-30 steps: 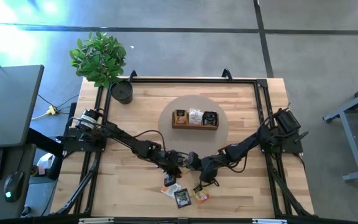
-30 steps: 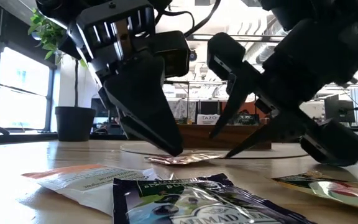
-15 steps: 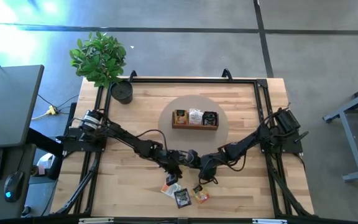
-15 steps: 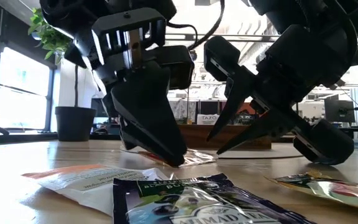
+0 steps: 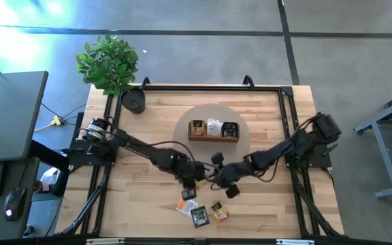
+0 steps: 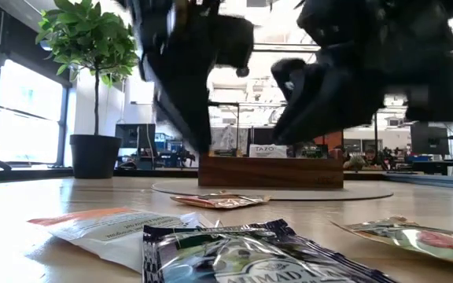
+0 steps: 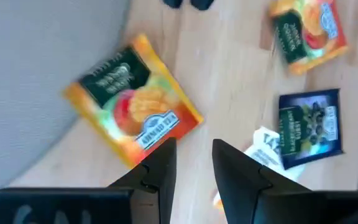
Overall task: Pick & Place Tea
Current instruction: Put the yellow tea bag into the left section of the wooden organizer
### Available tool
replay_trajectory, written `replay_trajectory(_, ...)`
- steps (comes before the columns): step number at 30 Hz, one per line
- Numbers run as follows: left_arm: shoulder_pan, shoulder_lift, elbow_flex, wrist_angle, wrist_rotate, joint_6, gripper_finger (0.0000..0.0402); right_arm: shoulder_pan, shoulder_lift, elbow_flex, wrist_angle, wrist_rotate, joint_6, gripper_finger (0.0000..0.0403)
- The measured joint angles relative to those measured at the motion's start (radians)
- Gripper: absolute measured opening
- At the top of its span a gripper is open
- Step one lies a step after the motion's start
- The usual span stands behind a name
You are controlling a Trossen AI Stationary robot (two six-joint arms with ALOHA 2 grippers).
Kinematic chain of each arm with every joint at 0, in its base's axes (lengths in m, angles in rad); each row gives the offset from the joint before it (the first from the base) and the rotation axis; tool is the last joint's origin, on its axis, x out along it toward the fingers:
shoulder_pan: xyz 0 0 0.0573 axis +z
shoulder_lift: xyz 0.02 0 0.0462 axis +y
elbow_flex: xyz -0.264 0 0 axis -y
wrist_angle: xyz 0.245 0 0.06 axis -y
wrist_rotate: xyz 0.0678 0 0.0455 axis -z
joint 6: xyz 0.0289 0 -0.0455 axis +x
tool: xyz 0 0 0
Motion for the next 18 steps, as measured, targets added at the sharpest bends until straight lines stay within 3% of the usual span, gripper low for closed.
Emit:
replay_trajectory(5, 0.0, -0.013, 0.071, -0.169, -0.087, 0.006, 0.0103, -0.038, -0.049, -0.005, -0.06, -0.181, 0.378, 0.0069)
replay_trajectory(9, -0.003, -0.049, 0.074, -0.267, -0.156, -0.013, 0.0103, -0.033, -0.049, -0.002, -0.097, -0.219, 0.448, 0.0087)
replay_trajectory(12, -0.035, -0.108, 0.046, -0.399, -0.304, -0.058, 0.0103, -0.031, -0.046, -0.004, -0.104, -0.219, 0.498, 0.011)
replay_trajectory(16, -0.061, -0.186, -0.041, -0.356, -0.351, -0.081, 0.0103, -0.05, -0.031, -0.002, -0.055, -0.209, 0.558, 0.0147)
replay_trajectory(18, -0.059, -0.208, -0.094, -0.205, -0.315, -0.071, 0.0103, -0.069, -0.005, -0.002, -0.025, -0.205, 0.577, 0.0168)
